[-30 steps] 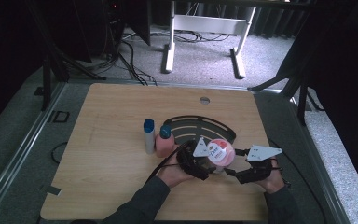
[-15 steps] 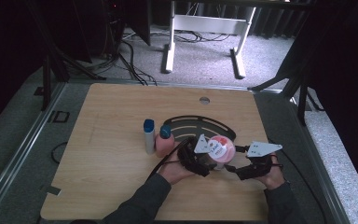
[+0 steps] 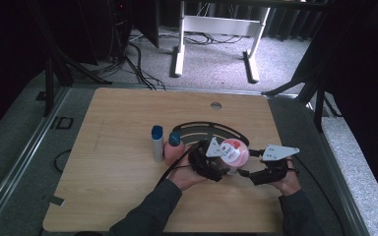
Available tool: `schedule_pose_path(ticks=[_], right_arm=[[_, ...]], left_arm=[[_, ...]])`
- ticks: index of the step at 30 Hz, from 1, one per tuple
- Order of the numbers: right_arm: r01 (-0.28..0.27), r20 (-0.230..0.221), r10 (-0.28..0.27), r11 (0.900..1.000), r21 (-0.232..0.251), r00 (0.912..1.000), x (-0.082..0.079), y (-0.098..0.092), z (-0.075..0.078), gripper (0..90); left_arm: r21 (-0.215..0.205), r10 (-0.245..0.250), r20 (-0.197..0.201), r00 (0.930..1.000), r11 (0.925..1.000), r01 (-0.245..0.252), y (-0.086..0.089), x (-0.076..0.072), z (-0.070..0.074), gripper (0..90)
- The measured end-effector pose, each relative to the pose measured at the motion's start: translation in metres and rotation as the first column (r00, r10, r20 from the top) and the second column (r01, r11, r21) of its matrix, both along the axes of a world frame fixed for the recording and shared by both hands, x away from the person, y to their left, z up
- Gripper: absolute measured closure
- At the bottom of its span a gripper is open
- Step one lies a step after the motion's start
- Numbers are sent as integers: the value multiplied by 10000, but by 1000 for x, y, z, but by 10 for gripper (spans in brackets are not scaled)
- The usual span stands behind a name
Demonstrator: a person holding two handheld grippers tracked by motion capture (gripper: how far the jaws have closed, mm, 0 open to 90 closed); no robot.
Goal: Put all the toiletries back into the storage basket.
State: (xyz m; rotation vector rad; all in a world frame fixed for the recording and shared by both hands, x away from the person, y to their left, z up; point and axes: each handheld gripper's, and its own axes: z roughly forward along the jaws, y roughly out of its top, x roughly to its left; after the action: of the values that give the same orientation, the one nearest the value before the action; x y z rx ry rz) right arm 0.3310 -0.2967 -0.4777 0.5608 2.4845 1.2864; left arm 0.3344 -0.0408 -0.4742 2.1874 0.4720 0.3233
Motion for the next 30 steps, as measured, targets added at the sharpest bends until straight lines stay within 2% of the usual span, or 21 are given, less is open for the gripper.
schedule_pose_path(ticks=[16,30], right_arm=[[12,-58,-11,10000,38,10000,9,0,1,202],[89,-184,-91,9999,-116,9998,17,-2,-1,203]], left_arm=[[-14,143,-61,9999,9999,-143,-1,7,1,210],[21,285,-120,9995,9996,-285,-6,15,-3,210]])
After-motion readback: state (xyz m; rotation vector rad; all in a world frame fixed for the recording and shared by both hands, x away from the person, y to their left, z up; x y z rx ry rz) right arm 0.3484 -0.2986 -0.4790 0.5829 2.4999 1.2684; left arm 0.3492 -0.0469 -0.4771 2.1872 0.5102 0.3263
